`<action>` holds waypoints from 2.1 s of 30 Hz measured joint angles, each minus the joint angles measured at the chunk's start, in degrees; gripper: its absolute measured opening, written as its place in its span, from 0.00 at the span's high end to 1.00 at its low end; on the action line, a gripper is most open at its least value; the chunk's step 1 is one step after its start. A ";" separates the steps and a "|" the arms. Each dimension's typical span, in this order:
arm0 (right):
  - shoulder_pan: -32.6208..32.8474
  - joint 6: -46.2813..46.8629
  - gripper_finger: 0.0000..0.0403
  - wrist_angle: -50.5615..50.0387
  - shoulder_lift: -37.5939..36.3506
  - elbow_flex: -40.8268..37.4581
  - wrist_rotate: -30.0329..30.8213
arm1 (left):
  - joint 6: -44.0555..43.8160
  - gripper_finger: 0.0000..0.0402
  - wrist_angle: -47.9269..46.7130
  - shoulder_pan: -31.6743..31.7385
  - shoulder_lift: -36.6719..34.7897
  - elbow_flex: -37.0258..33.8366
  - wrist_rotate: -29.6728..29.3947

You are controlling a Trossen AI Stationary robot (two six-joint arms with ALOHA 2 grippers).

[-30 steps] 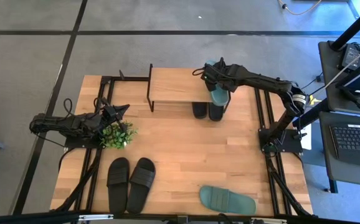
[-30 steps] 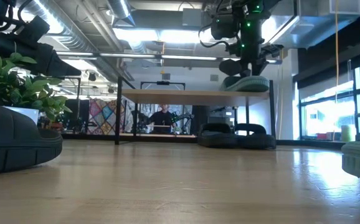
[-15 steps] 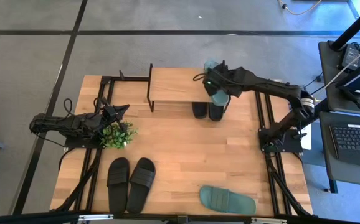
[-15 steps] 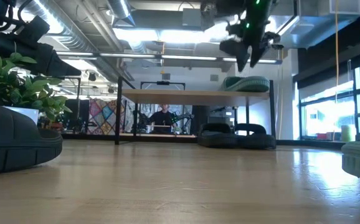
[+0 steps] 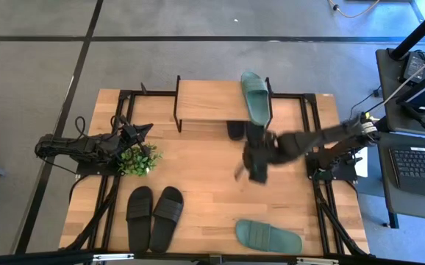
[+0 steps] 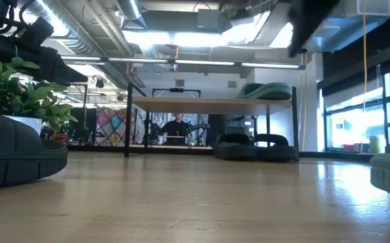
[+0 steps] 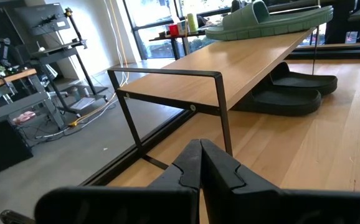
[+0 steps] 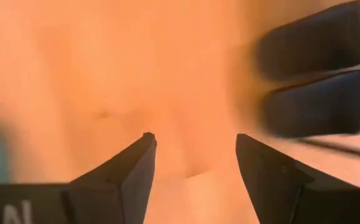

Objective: Pick and place slides into the shelf
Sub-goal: Put the green slide on the shelf

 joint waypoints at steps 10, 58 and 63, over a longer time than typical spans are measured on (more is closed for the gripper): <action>23.98 13.55 0.45 13.76 0.04 -13.20 -0.94 | 0.00 1.00 0.00 -0.01 0.01 0.00 0.00; 30.80 -22.79 0.45 65.49 0.35 -38.36 5.02 | -0.26 1.00 0.00 0.01 -0.01 0.00 -0.02; 29.62 -24.25 0.45 65.86 0.53 -38.36 4.99 | -0.27 1.00 0.00 0.00 -0.01 0.00 -0.02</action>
